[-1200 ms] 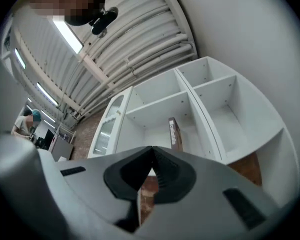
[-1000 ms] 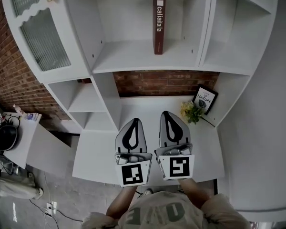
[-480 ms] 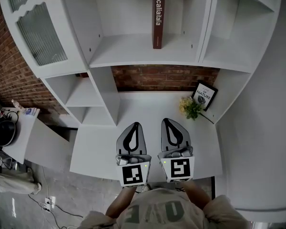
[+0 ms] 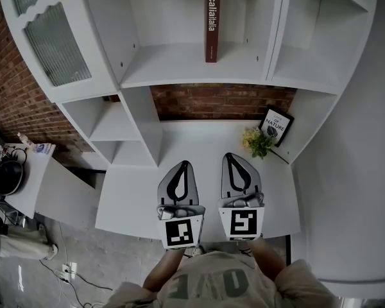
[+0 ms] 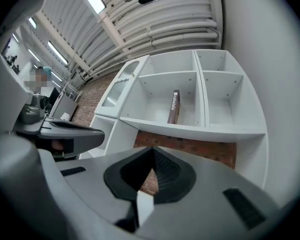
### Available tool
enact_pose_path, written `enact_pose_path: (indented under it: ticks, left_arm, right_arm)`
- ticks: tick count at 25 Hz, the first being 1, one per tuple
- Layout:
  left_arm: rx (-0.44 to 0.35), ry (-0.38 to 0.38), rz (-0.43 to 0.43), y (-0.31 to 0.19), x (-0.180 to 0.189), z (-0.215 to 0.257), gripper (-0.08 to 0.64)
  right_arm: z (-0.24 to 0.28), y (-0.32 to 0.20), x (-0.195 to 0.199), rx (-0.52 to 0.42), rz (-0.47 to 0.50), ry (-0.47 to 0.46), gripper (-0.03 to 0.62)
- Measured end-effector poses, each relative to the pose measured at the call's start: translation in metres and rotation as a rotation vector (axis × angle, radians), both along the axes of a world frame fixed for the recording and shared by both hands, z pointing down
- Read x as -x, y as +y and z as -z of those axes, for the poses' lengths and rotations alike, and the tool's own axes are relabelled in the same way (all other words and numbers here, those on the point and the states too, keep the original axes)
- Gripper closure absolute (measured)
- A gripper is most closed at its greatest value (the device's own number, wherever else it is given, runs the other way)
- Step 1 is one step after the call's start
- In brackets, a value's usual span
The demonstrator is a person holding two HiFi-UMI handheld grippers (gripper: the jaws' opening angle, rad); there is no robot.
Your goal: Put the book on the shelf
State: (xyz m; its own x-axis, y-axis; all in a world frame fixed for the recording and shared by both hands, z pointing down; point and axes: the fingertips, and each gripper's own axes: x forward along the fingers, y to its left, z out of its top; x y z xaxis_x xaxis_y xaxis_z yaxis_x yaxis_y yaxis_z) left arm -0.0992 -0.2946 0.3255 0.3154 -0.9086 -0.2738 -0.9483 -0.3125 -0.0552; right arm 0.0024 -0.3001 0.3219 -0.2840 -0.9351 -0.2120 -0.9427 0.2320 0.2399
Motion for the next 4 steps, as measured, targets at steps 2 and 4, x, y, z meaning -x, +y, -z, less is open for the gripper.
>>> enact_pose_path:
  ticks: [2, 4]
  left_arm:
    - [-0.003, -0.001, 0.000, 0.0002, -0.0004, 0.0015, 0.546]
    - [-0.006, -0.001, 0.000, -0.0001, -0.0009, 0.0033, 0.546]
  right_arm:
    - [-0.0005, 0.0004, -0.0008, 0.005, -0.007, -0.011, 0.577]
    - [-0.0007, 0.0005, -0.0019, 0.006, -0.018, -0.018, 0.577]
